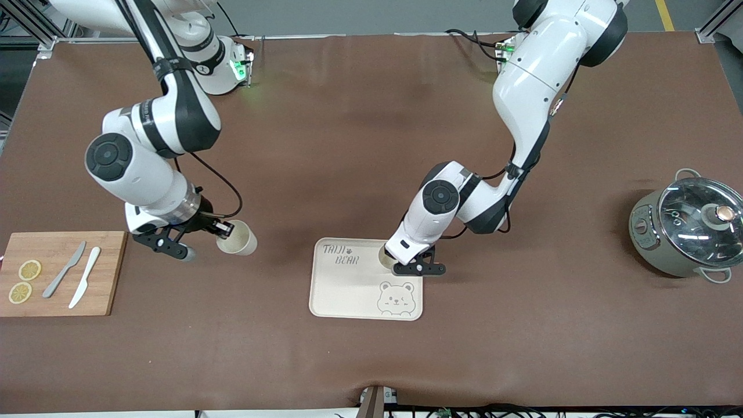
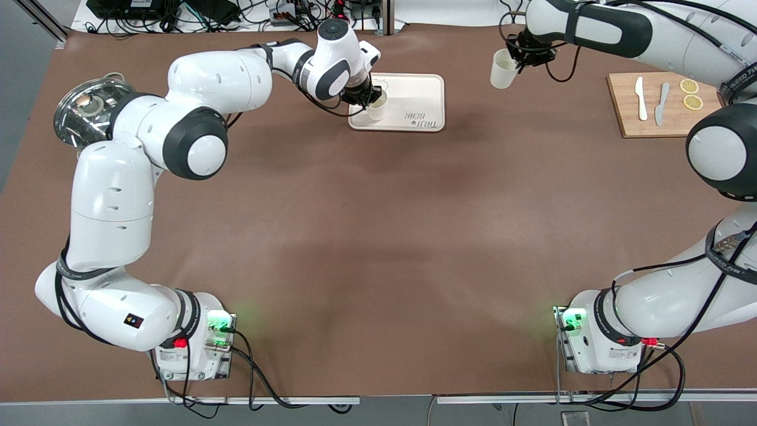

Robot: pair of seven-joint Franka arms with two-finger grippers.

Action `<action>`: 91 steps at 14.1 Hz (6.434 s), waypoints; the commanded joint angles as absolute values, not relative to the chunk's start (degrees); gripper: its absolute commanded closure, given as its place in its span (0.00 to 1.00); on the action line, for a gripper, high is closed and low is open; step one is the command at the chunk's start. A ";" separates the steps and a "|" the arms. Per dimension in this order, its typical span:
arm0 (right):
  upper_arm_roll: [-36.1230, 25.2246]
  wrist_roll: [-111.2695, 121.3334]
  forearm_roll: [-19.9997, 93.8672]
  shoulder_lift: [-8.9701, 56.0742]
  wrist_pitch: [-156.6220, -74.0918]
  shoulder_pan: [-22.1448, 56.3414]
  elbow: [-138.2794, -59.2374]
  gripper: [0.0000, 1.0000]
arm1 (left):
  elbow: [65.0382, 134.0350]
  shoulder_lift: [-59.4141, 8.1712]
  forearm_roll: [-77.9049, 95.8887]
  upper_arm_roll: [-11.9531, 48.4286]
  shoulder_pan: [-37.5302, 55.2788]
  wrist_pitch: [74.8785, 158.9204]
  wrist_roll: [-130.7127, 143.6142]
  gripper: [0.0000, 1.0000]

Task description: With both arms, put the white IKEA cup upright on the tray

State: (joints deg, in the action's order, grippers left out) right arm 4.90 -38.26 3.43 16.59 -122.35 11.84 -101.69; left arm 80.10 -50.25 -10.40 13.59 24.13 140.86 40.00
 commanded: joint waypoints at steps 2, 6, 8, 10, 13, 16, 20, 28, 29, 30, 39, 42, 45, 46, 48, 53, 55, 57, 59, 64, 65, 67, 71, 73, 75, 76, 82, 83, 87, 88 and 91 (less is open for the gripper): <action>4.39 -40.78 6.42 18.63 -121.99 13.36 -98.61 1.00 | 82.62 -47.90 -14.31 12.74 24.08 137.38 40.87 1.00; 4.39 -41.31 6.42 19.07 -122.69 13.80 -98.53 1.00 | 82.44 -48.08 -14.94 12.83 24.17 137.20 41.22 1.00; 4.39 -43.23 6.33 19.86 -123.22 14.59 -98.18 1.00 | 82.27 -48.16 -15.03 12.75 24.34 137.20 41.66 1.00; 4.39 -46.74 6.15 21.61 -124.71 16.16 -96.69 1.00 | 82.00 -48.25 -15.03 12.83 24.17 137.29 41.31 1.00; 4.22 -53.77 5.45 25.83 -125.76 19.50 -92.65 1.00 | 82.00 -48.43 -14.94 12.83 23.99 137.29 40.96 0.81; 4.04 -60.01 4.05 29.00 -128.93 21.97 -90.97 1.00 | 82.00 -48.34 -14.85 12.83 23.99 137.29 41.22 0.68; 4.04 -65.82 -0.78 32.51 -129.29 23.55 -88.86 1.00 | 81.91 -48.25 -14.85 12.83 24.08 137.29 41.40 0.57; 3.87 -70.40 -0.97 36.29 -134.90 25.22 -87.89 1.00 | 79.98 -47.46 -14.85 12.83 24.08 137.11 41.40 0.42; 3.78 -70.49 -0.88 36.73 -135.52 25.49 -87.89 1.00 | 79.98 -47.20 -14.85 12.83 24.17 137.11 41.31 0.41; 3.78 -70.58 -0.88 37.09 -135.79 25.58 -87.54 1.00 | 79.98 -47.02 -14.85 12.83 24.17 137.02 41.40 0.36; 3.25 -76.73 -5.19 42.80 -140.70 27.95 -86.22 1.00 | 80.16 -43.77 -15.12 12.92 23.73 130.52 41.31 0.23; 3.16 -76.99 -5.19 43.24 -141.42 28.30 -86.22 1.00 | 80.16 -42.19 -14.86 13.10 23.64 127.98 41.13 0.19; 2.99 -76.99 -5.62 43.33 -141.50 28.30 -86.22 1.00 | 80.16 -40.17 -14.59 13.18 22.68 126.30 40.96 0.05; 2.90 -77.17 -5.89 43.33 -141.50 28.30 -86.22 1.00 | 80.16 -39.99 -14.50 13.18 22.59 126.30 40.96 0.00; 2.81 -77.26 -5.98 43.50 -141.50 28.30 -86.22 1.00 | 80.24 -39.03 -14.33 13.01 22.41 126.30 40.96 0.00; 2.64 -77.26 -6.06 44.12 -142.03 28.74 -86.22 1.00 | 80.33 -36.22 -14.33 13.27 18.91 124.63 40.52 0.00; 2.55 -77.26 -6.06 44.03 -141.94 28.83 -86.22 0.55 | 80.33 -35.51 -14.24 13.45 16.97 124.54 38.77 0.00; 2.46 -77.52 -6.50 43.86 -141.86 29.09 -86.22 0.00 | 80.25 -35.07 -13.89 13.54 14.86 123.32 35.18 0.00; 2.55 -77.52 -7.29 43.68 -141.68 29.09 -86.22 0.00 | 80.24 -34.11 -12.66 13.54 12.23 122.43 30.52 0.00; 2.72 -76.99 -7.21 41.58 -140.19 28.56 -86.31 0.00 | 80.24 -32.61 -10.02 13.62 3.80 120.06 16.11 0.00; 2.72 -76.73 -7.21 40.70 -138.27 28.56 -86.31 0.00 | 80.24 -32.61 -9.85 13.62 1.95 119.97 12.60 0.00; 2.81 -75.77 -7.12 37.63 -134.14 28.13 -86.66 0.00 | 80.25 -32.61 -8.97 13.62 -1.57 119.97 7.14 0.00; 3.25 -64.11 -6.24 29.99 -121.59 24.71 -87.10 0.00 | 80.42 -32.61 -8.09 13.62 -6.41 119.97 0.01 0.00; 3.34 -53.50 -2.40 24.90 -114.03 21.11 -87.01 0.00 | 80.33 -32.61 -8.09 13.71 -7.90 119.97 -1.23 0.00; 3.34 -41.72 0.08 19.89 -106.12 15.41 -87.01 0.00 | 80.51 -31.47 -7.04 13.62 -8.00 119.71 -1.23 0.00; 3.25 -36.61 0.09 17.69 -102.86 13.12 -87.10 0.00 | 80.42 -30.86 -6.42 13.62 -8.26 117.97 -1.23 0.00; 2.99 -15.22 -0.09 9.86 -96.59 2.03 -91.22 0.00 | 80.42 -23.30 -5.54 13.62 -8.09 107.59 -0.79 0.00; 2.99 -13.81 -0.09 8.80 -97.11 0.72 -92.71 0.00 | 80.42 -22.16 -4.67 13.62 -7.91 106.36 -0.44 0.00; 2.99 -9.85 -0.17 3.97 -105.17 -2.19 -102.80 0.00 | 80.25 -17.94 -3.52 13.88 -7.65 101.18 -0.26 0.00; 2.99 -9.15 -0.09 2.65 -108.25 -2.37 -105.96 0.00 | 80.24 -17.15 -3.52 13.97 -7.65 100.38 -0.18 0.00; 2.99 -7.74 -0.18 1.06 -110.57 -3.51 -108.54 0.00 | 80.24 -14.34 -3.52 13.19 -5.46 97.48 0.17 0.00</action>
